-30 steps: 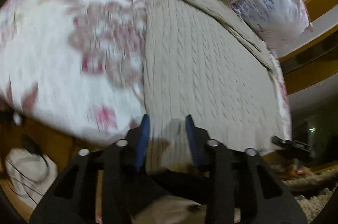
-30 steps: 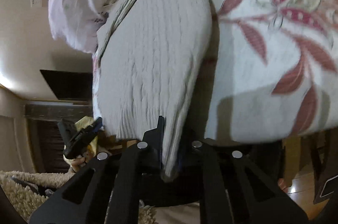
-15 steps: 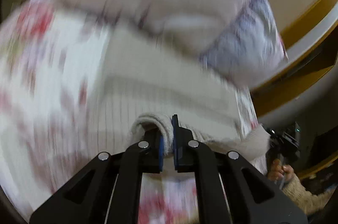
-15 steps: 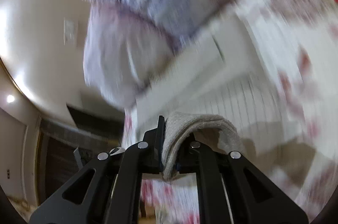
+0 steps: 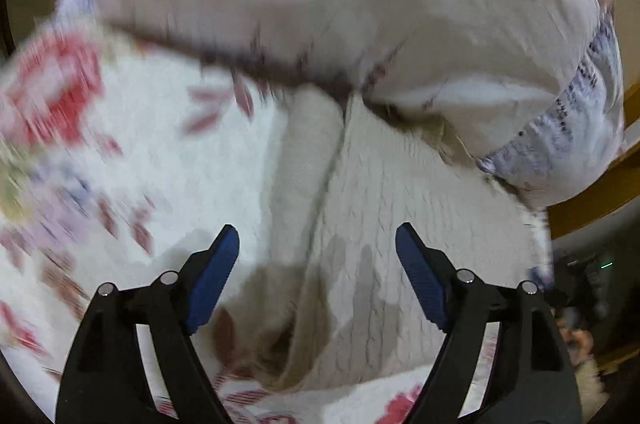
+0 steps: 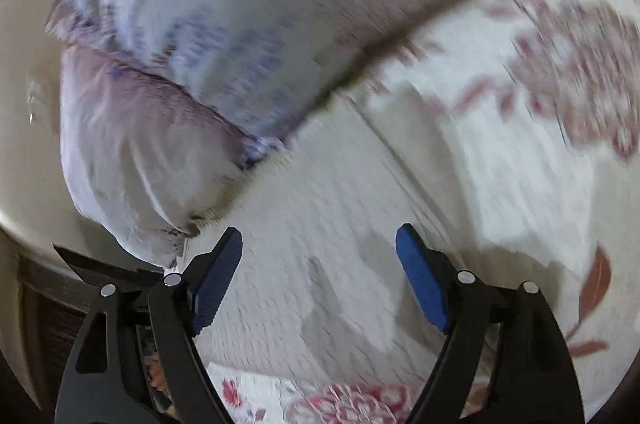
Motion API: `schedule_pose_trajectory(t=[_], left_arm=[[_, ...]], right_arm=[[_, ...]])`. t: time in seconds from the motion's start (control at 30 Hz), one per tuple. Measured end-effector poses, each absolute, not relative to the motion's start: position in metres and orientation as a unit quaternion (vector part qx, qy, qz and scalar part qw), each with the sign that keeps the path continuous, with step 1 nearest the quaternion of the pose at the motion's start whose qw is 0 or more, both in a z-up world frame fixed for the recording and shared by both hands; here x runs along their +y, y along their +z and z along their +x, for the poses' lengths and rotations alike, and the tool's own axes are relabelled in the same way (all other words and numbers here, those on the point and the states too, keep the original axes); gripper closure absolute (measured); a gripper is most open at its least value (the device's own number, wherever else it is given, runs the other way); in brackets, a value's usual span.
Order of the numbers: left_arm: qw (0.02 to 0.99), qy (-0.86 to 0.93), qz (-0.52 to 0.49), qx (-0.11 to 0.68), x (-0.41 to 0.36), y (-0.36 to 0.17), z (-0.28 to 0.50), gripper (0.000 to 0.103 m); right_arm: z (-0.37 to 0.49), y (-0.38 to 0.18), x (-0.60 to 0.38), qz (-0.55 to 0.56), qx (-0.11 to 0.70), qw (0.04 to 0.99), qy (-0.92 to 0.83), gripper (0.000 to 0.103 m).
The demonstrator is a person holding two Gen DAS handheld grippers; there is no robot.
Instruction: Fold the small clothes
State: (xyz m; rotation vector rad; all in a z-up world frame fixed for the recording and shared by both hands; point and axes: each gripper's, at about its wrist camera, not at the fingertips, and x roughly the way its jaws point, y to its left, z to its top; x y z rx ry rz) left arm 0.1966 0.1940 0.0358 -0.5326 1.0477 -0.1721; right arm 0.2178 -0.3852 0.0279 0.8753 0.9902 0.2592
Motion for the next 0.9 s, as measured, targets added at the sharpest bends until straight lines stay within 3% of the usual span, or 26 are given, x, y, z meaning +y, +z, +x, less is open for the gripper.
schedule_pose_trajectory(t=[0.17,0.23,0.3,0.43,0.63,0.73,0.8,0.87,0.9], left_arm=[[0.817,-0.092,-0.274,0.499,0.179,0.013,0.206,0.049],[0.806,-0.094,-0.309,0.497,0.18,0.007,0.211,0.084],[0.785,-0.098,-0.365,0.491,0.185,0.001,0.212,0.086],[0.801,-0.15,-0.369,0.448,0.153,0.039,0.204,0.088],[0.774,-0.326,-0.362,0.404,0.003,0.107,0.233,0.088],[0.724,-0.383,-0.369,0.44,-0.092,0.094,0.264,0.076],[0.672,-0.404,-0.402,0.473,-0.125,0.077,0.273,0.076],[0.69,-0.39,-0.403,0.458,-0.112,0.079,0.266,0.057],[0.719,-0.366,-0.383,0.451,-0.099,0.082,0.261,0.033]], right_arm=[[0.205,0.024,-0.395,0.427,0.448,0.775,0.127,0.022],[0.203,0.026,-0.399,0.427,0.448,0.774,0.134,0.022],[0.2,0.027,-0.402,0.423,0.449,0.775,0.137,0.022],[0.194,0.037,-0.412,0.411,0.439,0.789,0.128,0.022],[0.182,0.051,-0.452,0.386,0.414,0.819,0.093,0.022],[0.191,0.048,-0.465,0.395,0.415,0.816,0.081,0.022],[0.201,0.043,-0.468,0.4,0.429,0.806,0.081,0.022],[0.209,0.036,-0.473,0.42,0.445,0.786,0.091,0.01],[0.213,0.034,-0.474,0.428,0.452,0.776,0.095,0.008]])
